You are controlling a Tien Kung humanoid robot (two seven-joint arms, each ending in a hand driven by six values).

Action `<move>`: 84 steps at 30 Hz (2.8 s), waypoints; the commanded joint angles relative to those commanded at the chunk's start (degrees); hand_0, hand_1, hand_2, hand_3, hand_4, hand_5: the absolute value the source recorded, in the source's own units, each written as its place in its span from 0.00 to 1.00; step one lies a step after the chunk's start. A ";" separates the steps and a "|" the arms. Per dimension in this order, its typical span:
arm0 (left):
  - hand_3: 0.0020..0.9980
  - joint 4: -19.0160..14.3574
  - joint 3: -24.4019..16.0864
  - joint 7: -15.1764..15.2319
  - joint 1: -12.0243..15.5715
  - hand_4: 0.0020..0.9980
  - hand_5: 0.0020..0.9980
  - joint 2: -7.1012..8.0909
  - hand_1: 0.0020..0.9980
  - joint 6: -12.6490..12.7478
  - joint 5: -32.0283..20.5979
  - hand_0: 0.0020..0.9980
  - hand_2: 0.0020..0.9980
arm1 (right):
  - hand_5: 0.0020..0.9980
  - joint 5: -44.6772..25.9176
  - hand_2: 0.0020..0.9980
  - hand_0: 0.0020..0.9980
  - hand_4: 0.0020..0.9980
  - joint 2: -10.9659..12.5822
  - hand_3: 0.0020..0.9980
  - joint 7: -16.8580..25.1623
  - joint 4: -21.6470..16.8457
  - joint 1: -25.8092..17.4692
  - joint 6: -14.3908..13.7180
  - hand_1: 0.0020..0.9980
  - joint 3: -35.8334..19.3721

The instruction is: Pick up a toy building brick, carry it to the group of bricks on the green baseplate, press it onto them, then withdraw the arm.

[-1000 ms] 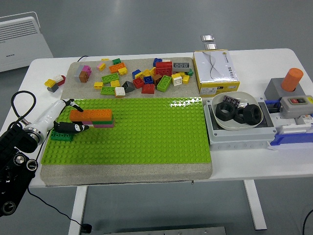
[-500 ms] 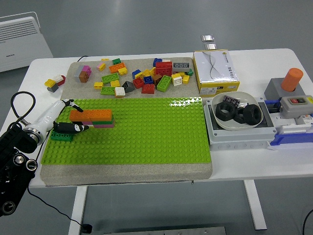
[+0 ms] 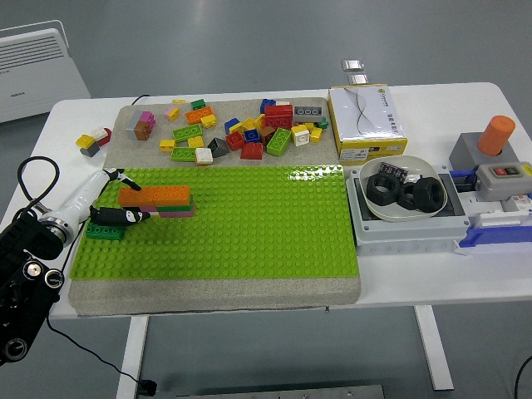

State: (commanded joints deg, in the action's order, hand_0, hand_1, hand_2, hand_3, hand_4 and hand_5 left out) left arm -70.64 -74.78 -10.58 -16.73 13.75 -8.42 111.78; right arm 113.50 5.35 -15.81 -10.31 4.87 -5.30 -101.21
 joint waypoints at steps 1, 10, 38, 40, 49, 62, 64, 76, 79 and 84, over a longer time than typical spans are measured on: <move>0.62 0.18 0.04 0.05 -0.12 0.94 0.23 0.00 0.98 0.04 -0.05 0.98 0.98 | 1.00 -0.05 0.68 0.68 0.93 0.00 0.77 0.00 0.00 0.00 -0.01 0.67 0.04; 0.62 1.47 0.35 0.30 -0.83 0.94 0.23 -0.15 0.98 0.10 -0.31 0.98 0.97 | 1.00 -0.36 0.68 0.68 0.93 0.00 0.77 -0.03 0.00 0.01 -0.07 0.67 0.36; 0.61 -0.43 -0.13 0.88 -0.63 0.93 0.22 0.88 0.98 0.14 -2.06 0.96 0.97 | 1.00 -0.82 0.68 0.69 0.93 -0.22 0.77 -0.19 0.00 -0.55 -0.24 0.67 0.87; 0.61 -0.60 -0.13 0.99 -0.60 0.93 0.22 0.91 0.97 0.12 -2.53 0.96 0.97 | 1.00 -0.84 0.68 0.69 0.94 -0.23 0.77 -0.20 0.00 -0.54 -0.25 0.67 0.89; 0.61 -0.85 -0.24 1.72 -0.70 0.93 0.21 0.91 0.97 0.62 -3.34 0.96 0.97 | 1.00 -0.92 0.68 0.69 0.94 -0.26 0.77 -0.21 0.00 -0.39 -0.27 0.67 0.94; 0.61 -6.99 -2.02 0.81 2.49 0.92 0.20 1.83 0.97 1.24 0.42 0.96 0.97 | 1.00 -0.75 0.68 0.69 0.94 -0.02 0.77 -0.15 0.00 -0.38 -0.29 0.67 0.75; 0.62 -8.18 -2.19 0.51 3.32 0.94 0.25 2.19 0.97 1.55 2.29 0.96 0.96 | 1.00 -0.71 0.68 0.69 0.94 0.02 0.77 -0.15 0.00 -0.39 -0.30 0.67 0.76; 0.68 -7.28 0.16 0.88 4.74 1.00 0.74 1.50 0.97 8.24 9.33 0.96 0.96 | 1.00 -0.62 0.68 0.69 0.94 0.11 0.77 -0.14 0.00 -0.39 -0.31 0.67 0.75; 0.68 -6.35 0.35 1.16 4.75 1.00 0.74 1.25 0.97 9.66 9.34 0.96 0.96 | 1.00 -0.62 0.68 0.69 0.94 0.16 0.77 -0.11 0.00 -0.38 -0.29 0.67 0.72; 0.68 -5.51 0.76 1.02 4.76 1.00 0.78 1.05 0.97 9.87 8.79 0.95 0.96 | 1.00 -0.67 0.68 0.69 0.94 0.22 0.77 -0.08 0.00 -0.34 -0.29 0.67 0.75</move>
State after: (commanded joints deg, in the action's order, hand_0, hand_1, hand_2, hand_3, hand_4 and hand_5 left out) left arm -76.15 -74.02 -9.55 -11.97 14.80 1.45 120.57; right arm 112.83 5.58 -15.90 -10.31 4.53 -5.59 -100.46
